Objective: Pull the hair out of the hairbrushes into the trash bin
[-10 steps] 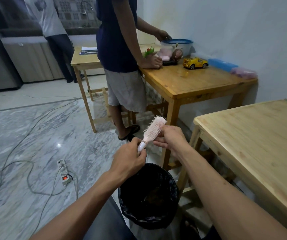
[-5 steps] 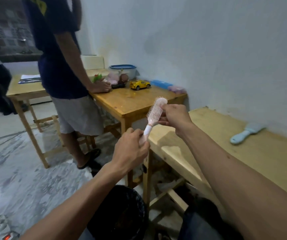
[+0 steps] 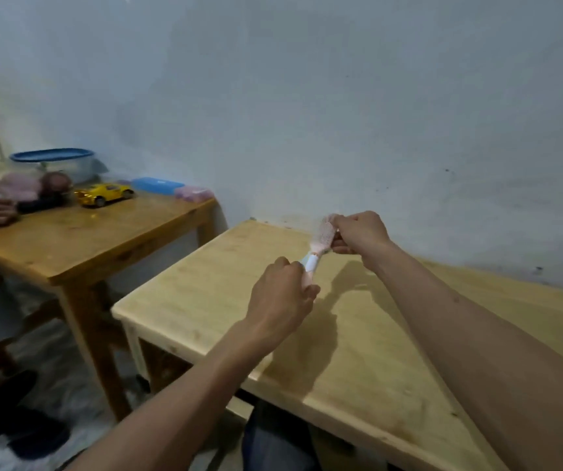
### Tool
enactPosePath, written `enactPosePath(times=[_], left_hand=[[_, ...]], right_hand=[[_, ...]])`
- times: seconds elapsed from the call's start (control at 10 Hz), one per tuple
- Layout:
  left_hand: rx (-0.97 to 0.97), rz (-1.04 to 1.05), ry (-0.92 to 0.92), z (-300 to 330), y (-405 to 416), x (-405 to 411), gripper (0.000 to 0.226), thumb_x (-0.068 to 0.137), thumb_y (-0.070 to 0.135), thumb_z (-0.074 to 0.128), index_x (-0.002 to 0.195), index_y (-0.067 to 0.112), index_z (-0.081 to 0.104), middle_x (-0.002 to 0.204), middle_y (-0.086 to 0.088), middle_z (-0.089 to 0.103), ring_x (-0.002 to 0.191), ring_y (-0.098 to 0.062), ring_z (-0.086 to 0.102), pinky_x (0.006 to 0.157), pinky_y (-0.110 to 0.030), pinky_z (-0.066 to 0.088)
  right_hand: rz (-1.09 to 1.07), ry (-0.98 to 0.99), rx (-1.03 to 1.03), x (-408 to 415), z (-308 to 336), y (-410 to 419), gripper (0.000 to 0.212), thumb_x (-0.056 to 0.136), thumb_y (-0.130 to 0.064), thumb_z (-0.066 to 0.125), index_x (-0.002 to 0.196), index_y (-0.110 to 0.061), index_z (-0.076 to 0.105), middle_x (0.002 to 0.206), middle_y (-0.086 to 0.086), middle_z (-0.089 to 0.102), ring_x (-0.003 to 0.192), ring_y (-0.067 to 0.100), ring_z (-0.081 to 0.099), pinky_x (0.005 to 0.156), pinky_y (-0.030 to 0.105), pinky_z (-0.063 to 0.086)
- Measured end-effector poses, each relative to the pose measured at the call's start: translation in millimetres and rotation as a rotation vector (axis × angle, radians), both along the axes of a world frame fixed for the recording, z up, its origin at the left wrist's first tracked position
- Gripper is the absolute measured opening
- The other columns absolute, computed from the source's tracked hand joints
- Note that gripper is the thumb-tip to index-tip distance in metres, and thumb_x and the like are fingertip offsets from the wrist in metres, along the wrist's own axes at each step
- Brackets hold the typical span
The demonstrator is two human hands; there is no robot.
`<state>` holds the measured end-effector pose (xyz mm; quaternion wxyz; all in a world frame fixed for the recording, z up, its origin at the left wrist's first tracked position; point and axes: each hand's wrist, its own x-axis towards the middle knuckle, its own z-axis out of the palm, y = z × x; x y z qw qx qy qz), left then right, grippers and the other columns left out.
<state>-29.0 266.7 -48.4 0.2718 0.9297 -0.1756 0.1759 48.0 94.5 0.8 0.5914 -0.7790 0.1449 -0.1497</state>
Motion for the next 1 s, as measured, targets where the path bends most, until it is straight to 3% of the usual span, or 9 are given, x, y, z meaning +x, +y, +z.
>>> enactPosePath(times=[0.2, 0.3, 0.4, 0.6, 0.7, 0.8, 0.9, 1.0], left_hand=[[0.053, -0.072, 0.070, -16, -53, 22, 0.029, 0.095, 0.033, 0.063, 0.109, 0.008, 0.068, 0.111, -0.010, 0.064, 0.100, -0.030, 0.061, 0.070, -0.037, 0.044], [0.075, -0.092, 0.117, -24, -66, 37, 0.027, 0.097, 0.030, 0.059, 0.108, 0.006, 0.066, 0.108, -0.011, 0.062, 0.100, -0.030, 0.061, 0.069, -0.036, 0.039], [0.055, -0.081, 0.115, -27, -75, 53, 0.030, 0.099, 0.033, 0.056, 0.112, 0.007, 0.067, 0.109, -0.009, 0.062, 0.097, -0.026, 0.060, 0.071, -0.035, 0.042], [0.082, -0.052, 0.094, -28, -89, 81, 0.028, 0.101, 0.031, 0.052, 0.103, 0.007, 0.066, 0.108, -0.011, 0.062, 0.096, -0.025, 0.059, 0.070, -0.034, 0.039], [0.071, -0.075, 0.093, -26, -94, 88, 0.024, 0.102, 0.030, 0.052, 0.108, 0.011, 0.065, 0.109, -0.011, 0.061, 0.097, -0.025, 0.059, 0.074, -0.036, 0.044], [0.064, -0.095, 0.087, -28, -96, 93, 0.022, 0.101, 0.028, 0.054, 0.109, 0.010, 0.065, 0.111, -0.011, 0.061, 0.098, -0.026, 0.059, 0.075, -0.037, 0.044], [0.061, -0.095, 0.060, -29, -97, 93, 0.025, 0.102, 0.028, 0.053, 0.115, 0.011, 0.064, 0.114, -0.012, 0.062, 0.101, -0.027, 0.059, 0.079, -0.038, 0.047], [0.053, -0.067, 0.041, -31, -97, 90, 0.036, 0.102, 0.041, 0.052, 0.122, 0.012, 0.062, 0.123, -0.012, 0.062, 0.111, -0.027, 0.058, 0.089, -0.038, 0.048]], right_hand=[[-0.113, 0.123, -0.031, 16, -28, -61, 0.029, 0.092, -0.024, 0.072, 0.091, 0.005, 0.074, 0.077, 0.016, 0.077, 0.062, 0.029, 0.075, 0.078, 0.042, 0.066], [-0.114, 0.195, -0.096, 32, -42, -73, 0.028, 0.094, -0.024, 0.070, 0.101, 0.003, 0.072, 0.087, 0.016, 0.079, 0.061, 0.024, 0.076, 0.072, 0.036, 0.066], [-0.135, 0.225, -0.175, 53, -52, -76, 0.028, 0.096, -0.026, 0.068, 0.101, 0.002, 0.072, 0.085, 0.015, 0.078, 0.059, 0.022, 0.074, 0.061, 0.031, 0.062], [-0.152, 0.240, -0.282, 93, -62, -79, 0.032, 0.098, -0.026, 0.062, 0.094, 0.003, 0.074, 0.078, 0.017, 0.078, 0.069, 0.031, 0.078, 0.075, 0.039, 0.065], [-0.182, 0.256, -0.362, 106, -67, -84, 0.035, 0.098, -0.027, 0.058, 0.091, 0.002, 0.076, 0.074, 0.015, 0.078, 0.060, 0.026, 0.073, 0.060, 0.028, 0.056], [-0.224, 0.272, -0.441, 110, -71, -86, 0.036, 0.098, -0.029, 0.057, 0.086, 0.000, 0.074, 0.071, 0.009, 0.069, 0.056, 0.021, 0.060, 0.049, 0.026, 0.039], [-0.202, 0.287, -0.476, 111, -75, -88, 0.034, 0.098, -0.032, 0.056, 0.079, -0.005, 0.065, 0.068, 0.007, 0.060, 0.056, 0.018, 0.051, 0.049, 0.027, 0.033], [-0.187, 0.310, -0.440, 102, -69, -86, 0.048, 0.103, -0.041, 0.049, 0.080, -0.004, 0.069, 0.066, 0.007, 0.065, 0.058, 0.019, 0.057, 0.053, 0.028, 0.038]])
